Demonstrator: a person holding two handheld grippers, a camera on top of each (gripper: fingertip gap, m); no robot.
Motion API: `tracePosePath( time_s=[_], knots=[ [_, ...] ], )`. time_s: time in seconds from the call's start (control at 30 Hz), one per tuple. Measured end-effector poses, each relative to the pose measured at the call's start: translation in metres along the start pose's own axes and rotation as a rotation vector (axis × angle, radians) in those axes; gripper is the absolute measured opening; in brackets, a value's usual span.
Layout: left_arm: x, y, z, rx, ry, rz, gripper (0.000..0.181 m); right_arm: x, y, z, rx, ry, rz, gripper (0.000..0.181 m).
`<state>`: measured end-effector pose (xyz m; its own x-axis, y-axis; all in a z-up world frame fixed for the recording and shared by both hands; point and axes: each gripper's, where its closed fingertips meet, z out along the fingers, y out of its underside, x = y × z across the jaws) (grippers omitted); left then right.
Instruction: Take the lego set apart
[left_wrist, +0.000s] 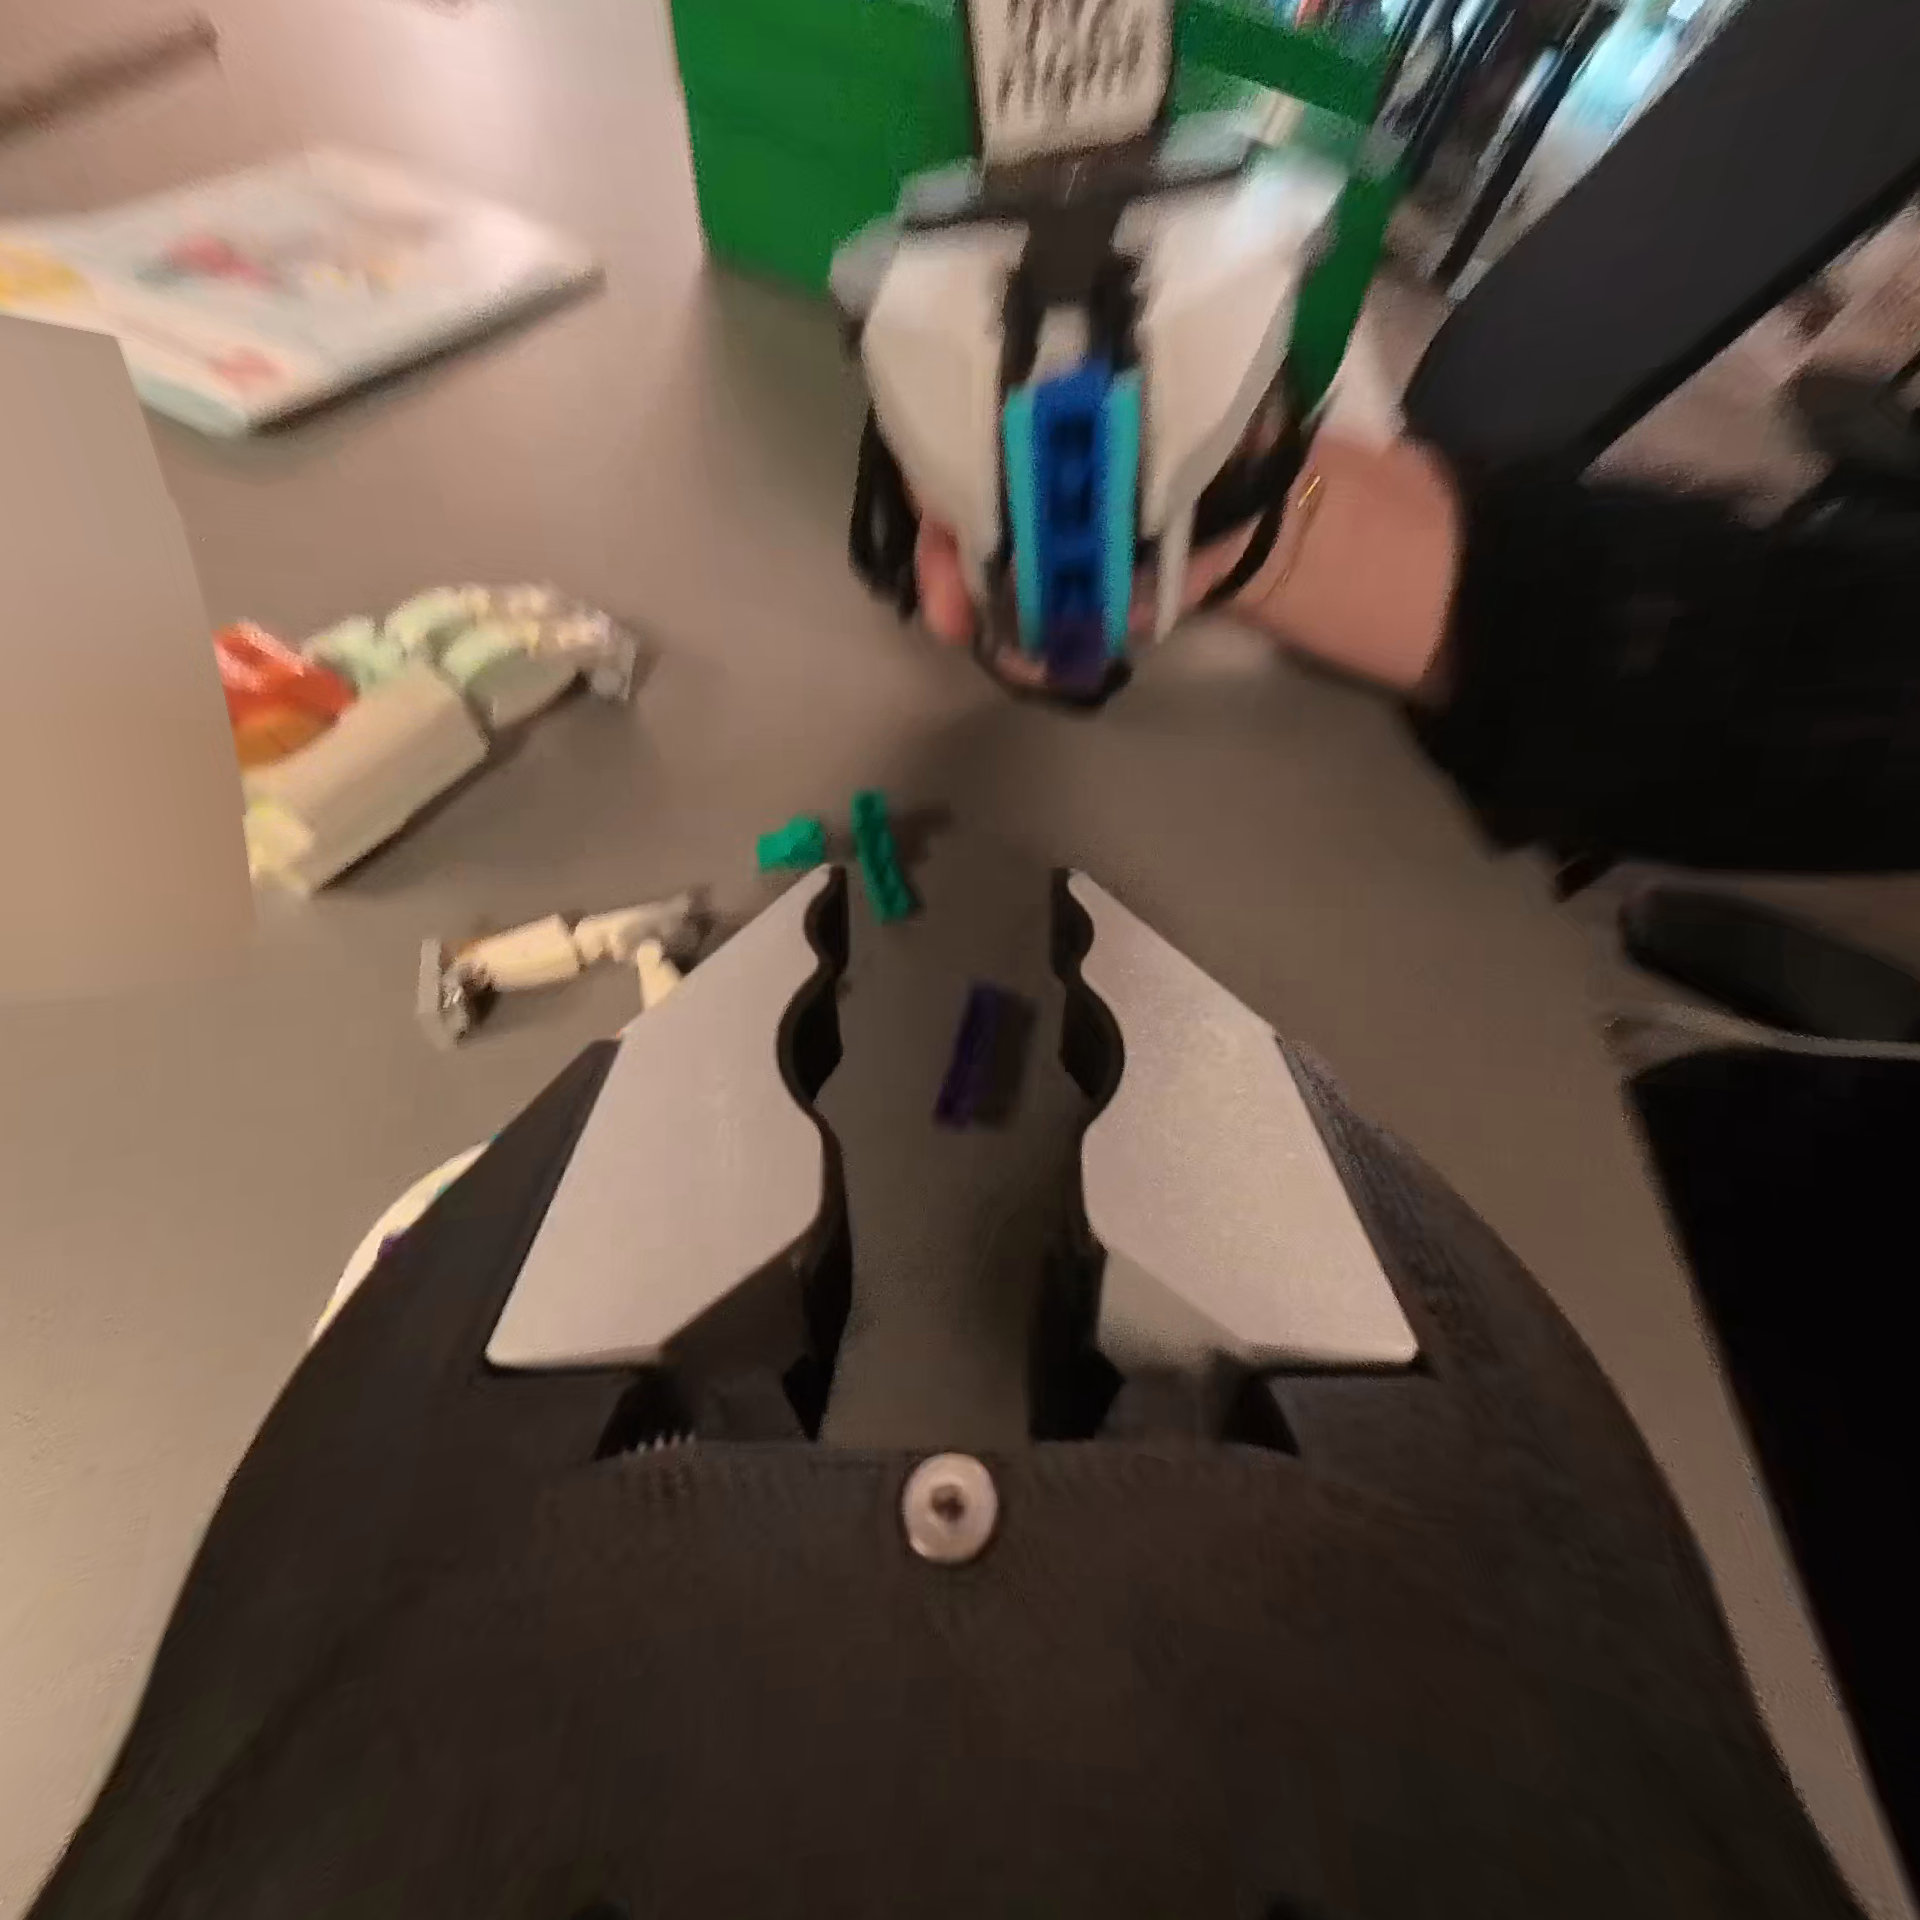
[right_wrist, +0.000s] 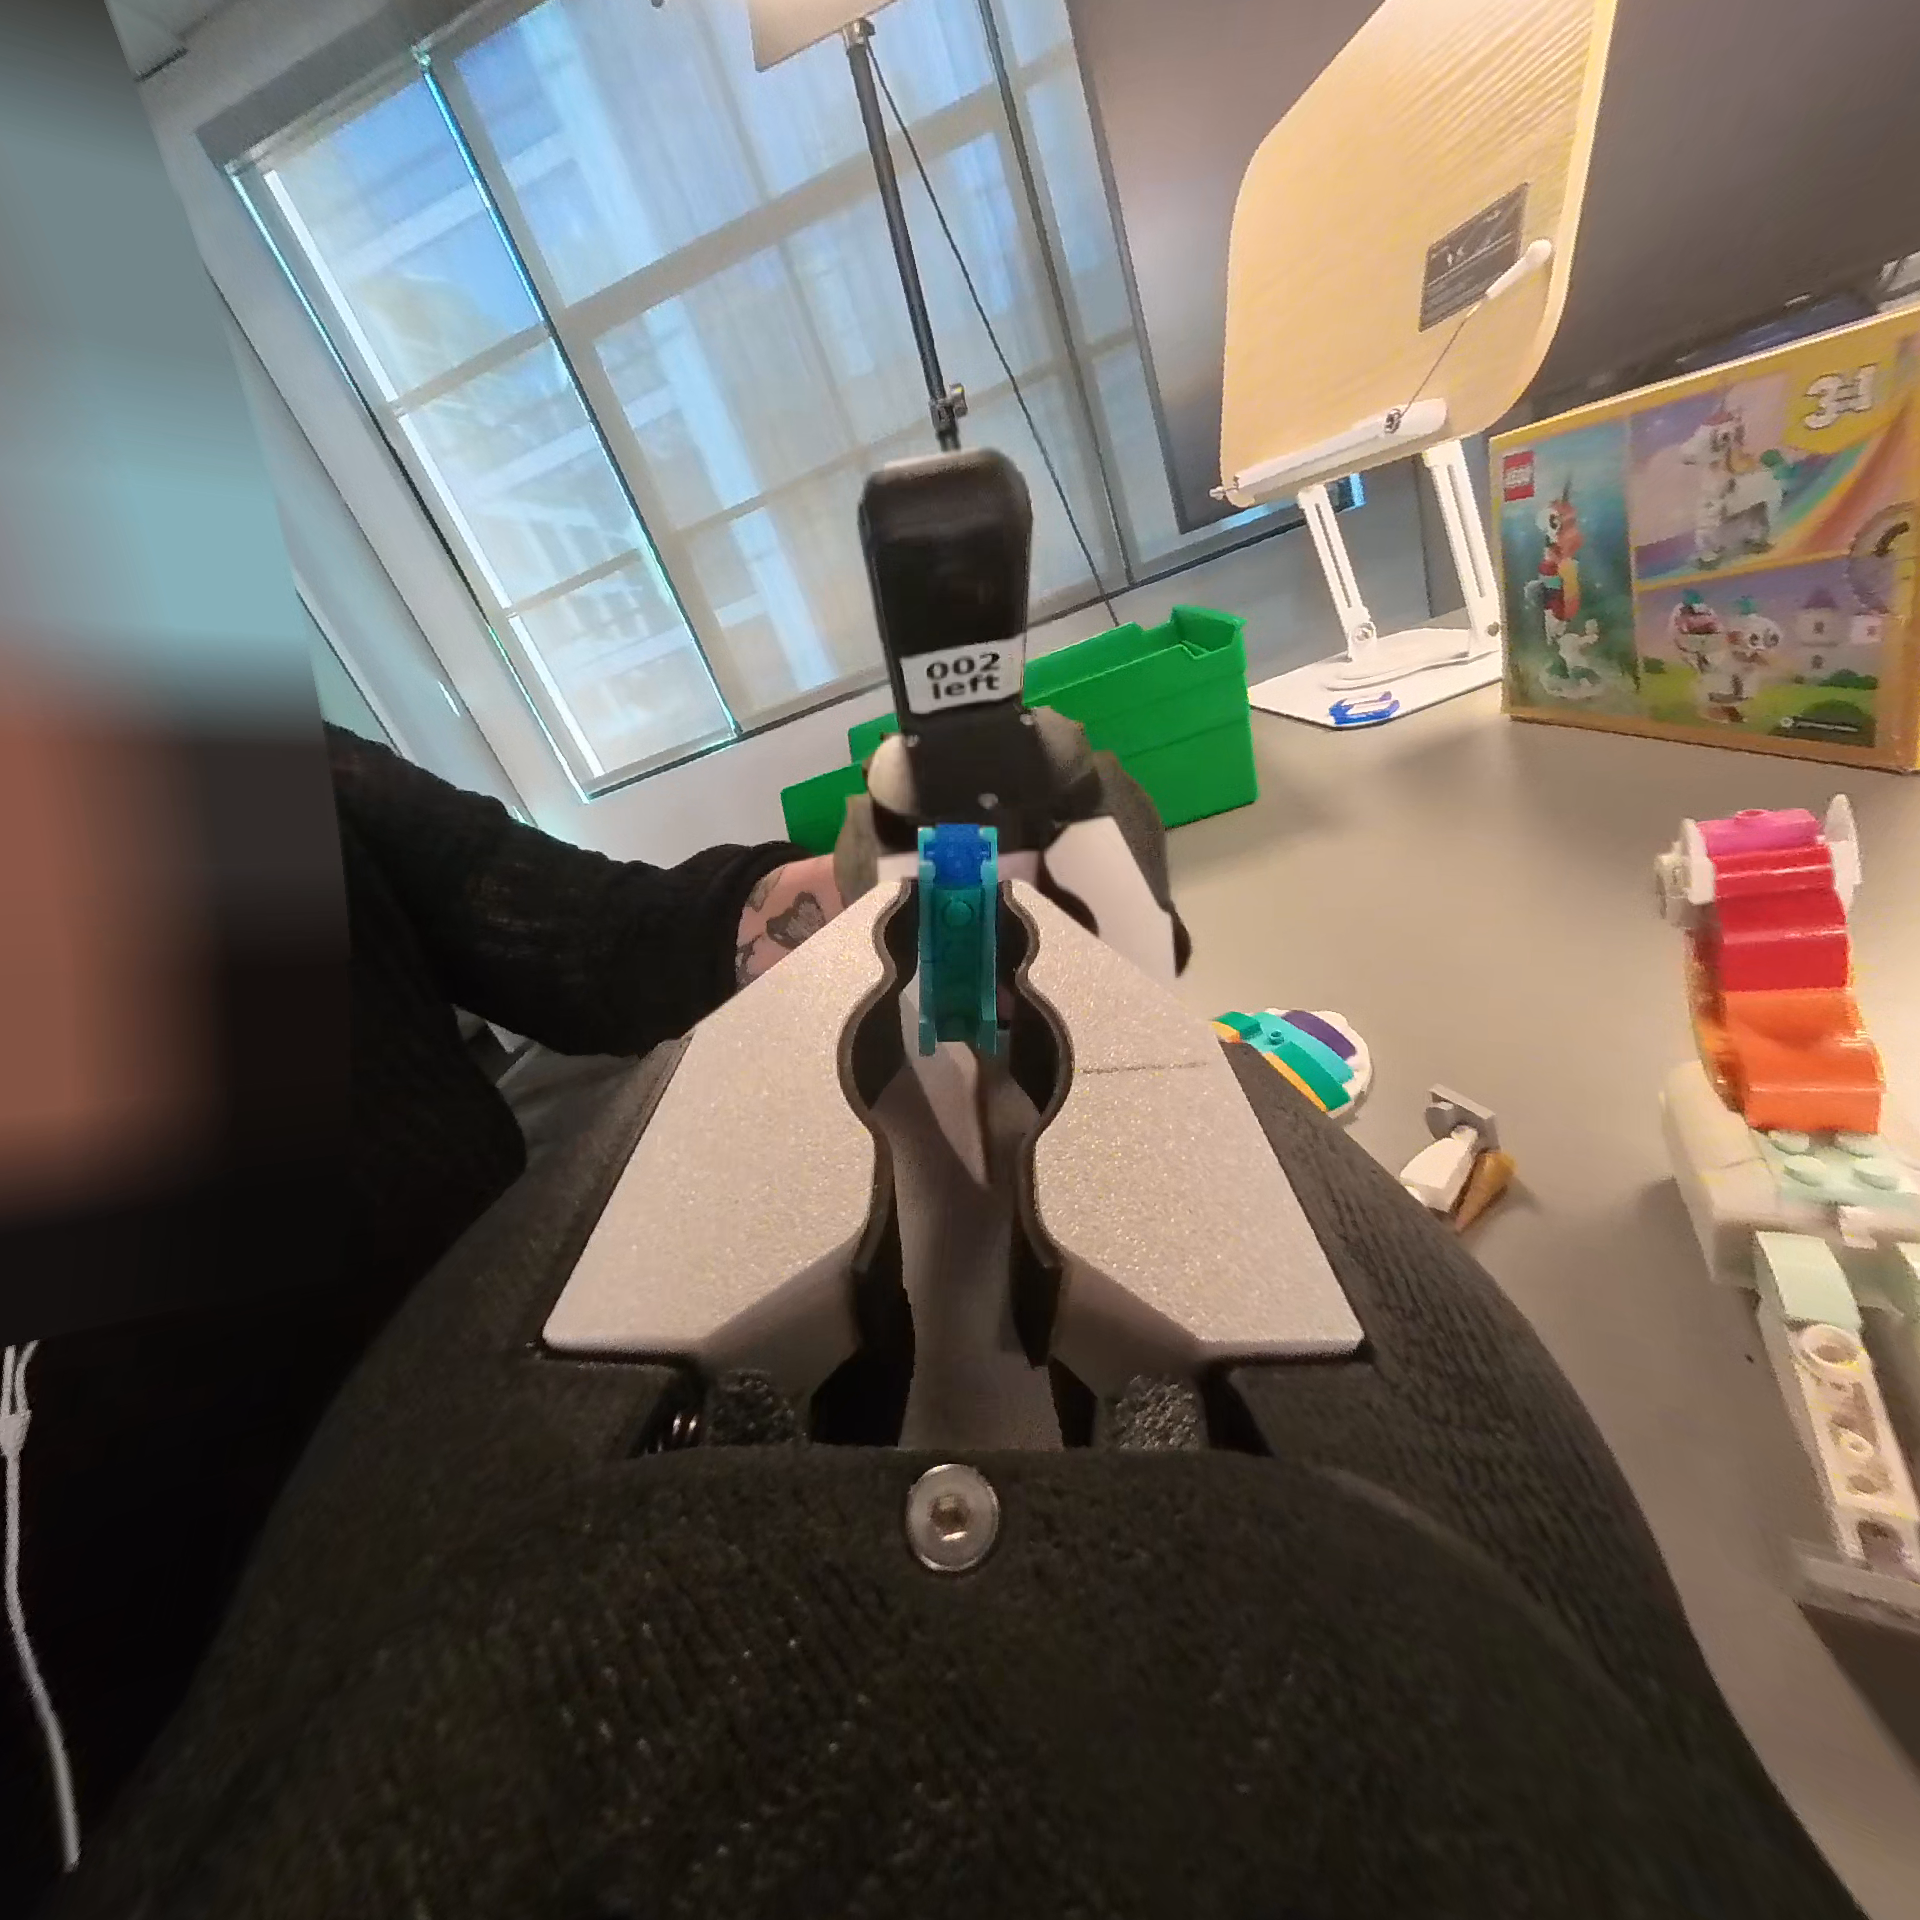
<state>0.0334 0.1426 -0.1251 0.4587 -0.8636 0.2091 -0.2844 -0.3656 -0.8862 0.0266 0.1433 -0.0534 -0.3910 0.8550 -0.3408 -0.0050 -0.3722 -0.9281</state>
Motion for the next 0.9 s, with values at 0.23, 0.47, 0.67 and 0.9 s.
tracePosePath(
  time_s=[0.23,0.47,0.67,0.9],
  knots=[
    [0.017,-0.051,-0.019,0.343,0.123,-0.097,0.015,0.000,-0.004,0.001,0.007,0.029,-0.045,0.013],
    [0.019,-0.054,-0.021,0.339,0.129,-0.061,0.007,-0.004,-0.011,0.002,0.062,0.026,-0.062,0.013],
    [0.031,-0.057,-0.026,0.338,0.176,-0.007,0.007,-0.016,-0.002,0.011,-0.019,-0.014,-0.104,0.013],
    [0.067,-0.063,-0.034,0.363,0.397,0.023,0.000,-0.058,-0.011,0.009,0.087,-0.382,0.107,0.013]
  ],
)
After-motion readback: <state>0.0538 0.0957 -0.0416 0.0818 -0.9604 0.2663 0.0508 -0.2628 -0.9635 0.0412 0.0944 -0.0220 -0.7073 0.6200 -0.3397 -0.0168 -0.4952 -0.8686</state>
